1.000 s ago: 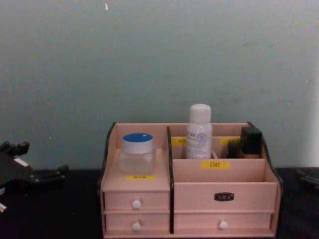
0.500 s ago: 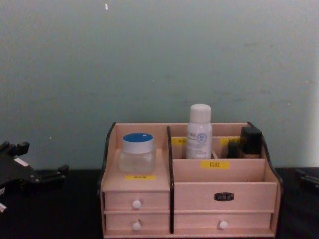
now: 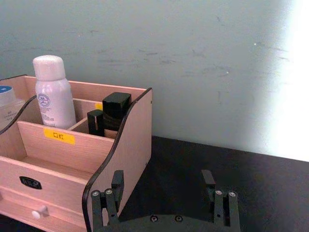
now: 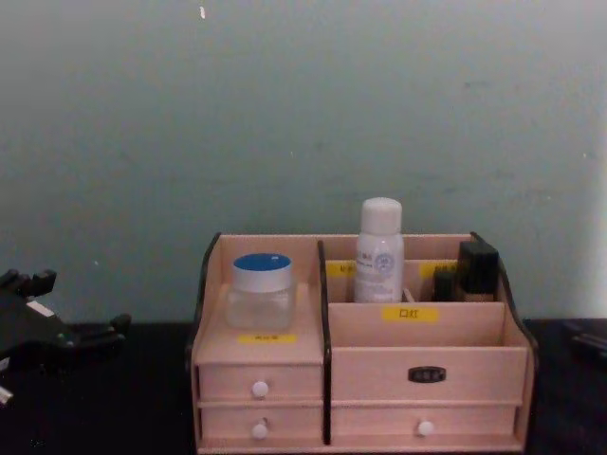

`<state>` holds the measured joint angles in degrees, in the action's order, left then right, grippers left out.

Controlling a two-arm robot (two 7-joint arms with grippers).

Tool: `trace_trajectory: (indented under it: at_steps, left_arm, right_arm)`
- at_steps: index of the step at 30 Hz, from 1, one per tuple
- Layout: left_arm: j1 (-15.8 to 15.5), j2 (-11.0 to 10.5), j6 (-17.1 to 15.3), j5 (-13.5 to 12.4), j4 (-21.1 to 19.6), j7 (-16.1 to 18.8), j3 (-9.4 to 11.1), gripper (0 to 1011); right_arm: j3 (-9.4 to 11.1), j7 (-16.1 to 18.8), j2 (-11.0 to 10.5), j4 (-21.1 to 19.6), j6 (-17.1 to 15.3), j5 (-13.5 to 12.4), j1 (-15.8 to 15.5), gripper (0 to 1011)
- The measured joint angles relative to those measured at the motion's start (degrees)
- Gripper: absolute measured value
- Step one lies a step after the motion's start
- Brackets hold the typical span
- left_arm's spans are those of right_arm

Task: Pick up the facial cleanser and watermelon frost from the table and place them into the tiered storage box.

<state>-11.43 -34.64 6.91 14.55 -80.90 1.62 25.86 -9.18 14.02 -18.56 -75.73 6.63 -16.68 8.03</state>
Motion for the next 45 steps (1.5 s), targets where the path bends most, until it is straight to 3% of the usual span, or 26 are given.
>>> trace_trajectory:
  at_steps: [45]
  left_arm:
    - [0.0, 0.0, 0.0, 0.0, 0.0, 0.0, 0.0, 1001]
  right_arm:
    - [0.0, 0.0, 0.0, 0.0, 0.0, 0.0, 0.0, 1003]
